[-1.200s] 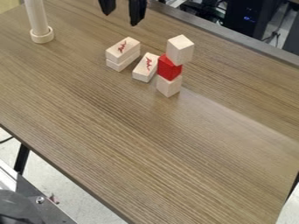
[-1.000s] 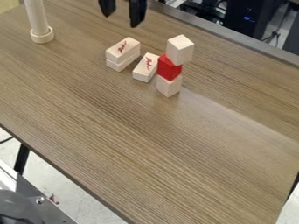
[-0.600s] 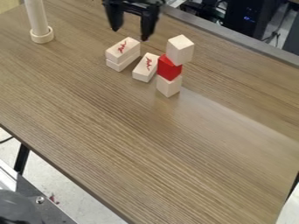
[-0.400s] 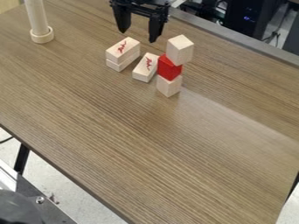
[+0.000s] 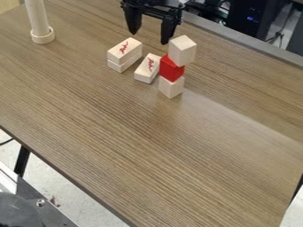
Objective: Put the rectangular block on top of the other rectangular block
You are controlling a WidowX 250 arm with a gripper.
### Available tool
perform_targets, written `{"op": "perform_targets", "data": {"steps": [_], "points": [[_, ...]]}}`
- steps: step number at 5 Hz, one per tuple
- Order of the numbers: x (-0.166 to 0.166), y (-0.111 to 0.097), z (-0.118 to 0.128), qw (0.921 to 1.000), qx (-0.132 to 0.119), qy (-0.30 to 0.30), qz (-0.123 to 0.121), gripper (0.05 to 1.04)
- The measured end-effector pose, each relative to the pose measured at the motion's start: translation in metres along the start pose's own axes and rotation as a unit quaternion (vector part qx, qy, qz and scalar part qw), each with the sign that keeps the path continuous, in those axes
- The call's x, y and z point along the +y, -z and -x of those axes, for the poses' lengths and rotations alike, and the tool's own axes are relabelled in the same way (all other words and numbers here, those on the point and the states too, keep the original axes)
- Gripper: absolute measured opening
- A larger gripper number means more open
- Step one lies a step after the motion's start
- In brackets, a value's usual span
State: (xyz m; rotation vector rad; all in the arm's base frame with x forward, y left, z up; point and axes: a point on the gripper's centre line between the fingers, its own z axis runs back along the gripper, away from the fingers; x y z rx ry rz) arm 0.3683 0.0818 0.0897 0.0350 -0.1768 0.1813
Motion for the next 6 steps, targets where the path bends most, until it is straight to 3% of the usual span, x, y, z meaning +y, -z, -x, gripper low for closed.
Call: {"op": "perform_targets", "data": {"steps": [2,3,6], "points": [[-0.002,0.017,0.01,0.9989,0.014,-0.045,-0.003,1.0],[-0.004,0.021,0.013,0.9971,0.02,-0.072,0.013,1.0],[-0.003,0.038,0.018,0.9963,0.044,-0.072,0.011,1.0]]}}
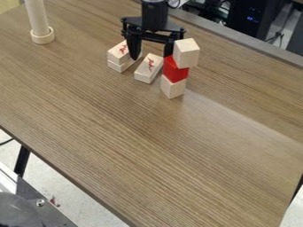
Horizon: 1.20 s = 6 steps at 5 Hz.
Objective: Put the rectangular block on top of the other rectangular block
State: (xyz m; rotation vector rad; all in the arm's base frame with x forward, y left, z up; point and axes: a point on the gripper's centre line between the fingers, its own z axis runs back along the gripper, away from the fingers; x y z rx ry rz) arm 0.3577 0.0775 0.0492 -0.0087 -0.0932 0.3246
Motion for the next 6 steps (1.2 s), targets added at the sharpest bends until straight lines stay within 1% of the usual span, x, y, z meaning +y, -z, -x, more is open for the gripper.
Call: {"op": "perform_targets", "data": {"steps": [2,3,6], "points": [[0.0026,0.0024,0.0014,0.9999,0.001,0.015,-0.008,1.0],[0.0033,0.0043,0.0025,0.9998,0.0,0.021,-0.008,0.999],[0.006,0.0087,0.0057,0.9998,-0.001,0.018,-0.011,1.0]]}}
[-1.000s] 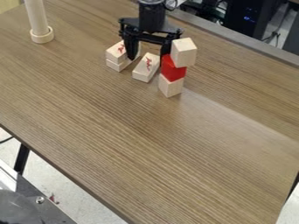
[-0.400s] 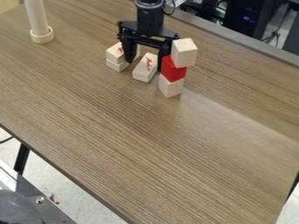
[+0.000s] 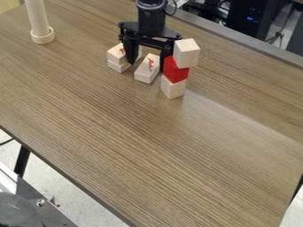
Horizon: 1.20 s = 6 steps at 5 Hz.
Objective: Put the rectangular block on top of the other rectangular block
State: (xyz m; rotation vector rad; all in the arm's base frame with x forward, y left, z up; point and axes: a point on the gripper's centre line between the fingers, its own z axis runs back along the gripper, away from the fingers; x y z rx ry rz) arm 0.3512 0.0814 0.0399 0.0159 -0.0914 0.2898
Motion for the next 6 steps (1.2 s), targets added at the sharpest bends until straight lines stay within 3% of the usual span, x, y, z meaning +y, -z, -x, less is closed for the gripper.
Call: {"op": "perform_targets", "data": {"steps": [1,3,4,5,6], "points": [[0.003,0.012,0.009,0.9997,0.02,-0.003,-0.01,0.997],[0.004,0.017,0.011,0.9997,0.016,0.001,-0.02,0.968],[0.003,0.017,0.012,0.9997,0.014,0.004,-0.019,0.696],[0.002,0.015,0.013,0.9997,0.016,0.01,-0.013,0.566],[0.0,-0.005,0.009,0.9996,-0.003,0.028,0.001,0.565]]}}
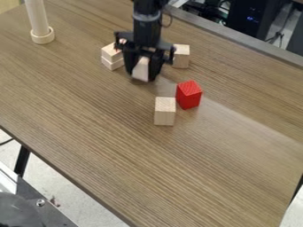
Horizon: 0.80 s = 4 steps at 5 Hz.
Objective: Put the rectangular block on top of the other rectangular block
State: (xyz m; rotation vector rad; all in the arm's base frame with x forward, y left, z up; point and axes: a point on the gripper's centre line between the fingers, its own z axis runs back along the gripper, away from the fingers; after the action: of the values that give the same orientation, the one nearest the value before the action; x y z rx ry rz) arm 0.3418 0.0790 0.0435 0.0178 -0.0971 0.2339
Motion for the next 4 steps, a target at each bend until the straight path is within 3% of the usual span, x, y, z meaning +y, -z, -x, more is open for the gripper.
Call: {"op": "perform_targets", "data": {"steps": [2,4], "points": [[0.018,-0.052,-0.007,0.9978,-0.054,0.037,0.014,0.565],[0.04,-0.06,-0.003,0.9935,-0.048,0.091,0.05,0.565]]}}
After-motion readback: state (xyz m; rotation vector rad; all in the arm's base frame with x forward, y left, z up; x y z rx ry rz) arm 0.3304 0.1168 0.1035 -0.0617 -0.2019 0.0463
